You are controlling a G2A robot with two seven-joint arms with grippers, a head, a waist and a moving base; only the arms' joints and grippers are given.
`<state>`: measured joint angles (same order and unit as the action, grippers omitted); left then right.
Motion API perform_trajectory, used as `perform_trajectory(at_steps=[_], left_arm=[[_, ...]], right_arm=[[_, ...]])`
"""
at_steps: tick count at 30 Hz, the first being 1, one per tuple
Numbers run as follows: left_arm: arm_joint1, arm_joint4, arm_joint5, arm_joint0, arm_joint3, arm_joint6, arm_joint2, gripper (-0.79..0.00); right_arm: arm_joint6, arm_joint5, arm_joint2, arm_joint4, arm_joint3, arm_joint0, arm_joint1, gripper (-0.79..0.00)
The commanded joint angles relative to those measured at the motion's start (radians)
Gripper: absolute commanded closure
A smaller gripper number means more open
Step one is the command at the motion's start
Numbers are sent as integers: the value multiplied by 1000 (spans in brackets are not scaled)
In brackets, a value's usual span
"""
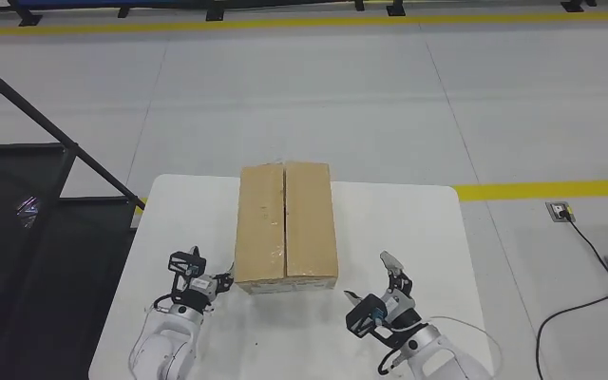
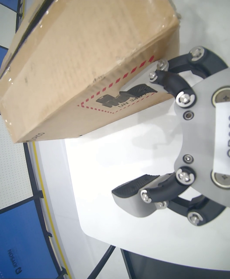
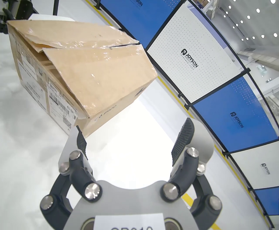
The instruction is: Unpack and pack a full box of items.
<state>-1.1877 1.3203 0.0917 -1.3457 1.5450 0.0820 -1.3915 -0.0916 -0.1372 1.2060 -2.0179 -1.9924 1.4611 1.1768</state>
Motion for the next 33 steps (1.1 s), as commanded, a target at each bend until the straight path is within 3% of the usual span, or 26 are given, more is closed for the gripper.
perform_trajectory(at_steps=[1, 14, 25, 29, 33], left_arm=[[0, 11, 12, -6, 11, 1, 7, -785], [-11, 94, 56, -19, 72, -8, 108, -785], [-27, 158, 82, 13, 82, -30, 215, -785], [-24, 163, 91, -4, 104, -16, 199, -785], [-13, 121, 71, -58, 148, 30, 106, -785]], right_arm=[[-6, 1, -10, -8, 1, -9, 2, -785], [-20, -18, -31, -35, 4, -52, 12, -785], [3, 11, 0, -31, -14, -18, 13, -785], [15, 27, 11, -26, -18, -4, 13, -785], [0, 22, -11, -50, -38, 9, 16, -785]])
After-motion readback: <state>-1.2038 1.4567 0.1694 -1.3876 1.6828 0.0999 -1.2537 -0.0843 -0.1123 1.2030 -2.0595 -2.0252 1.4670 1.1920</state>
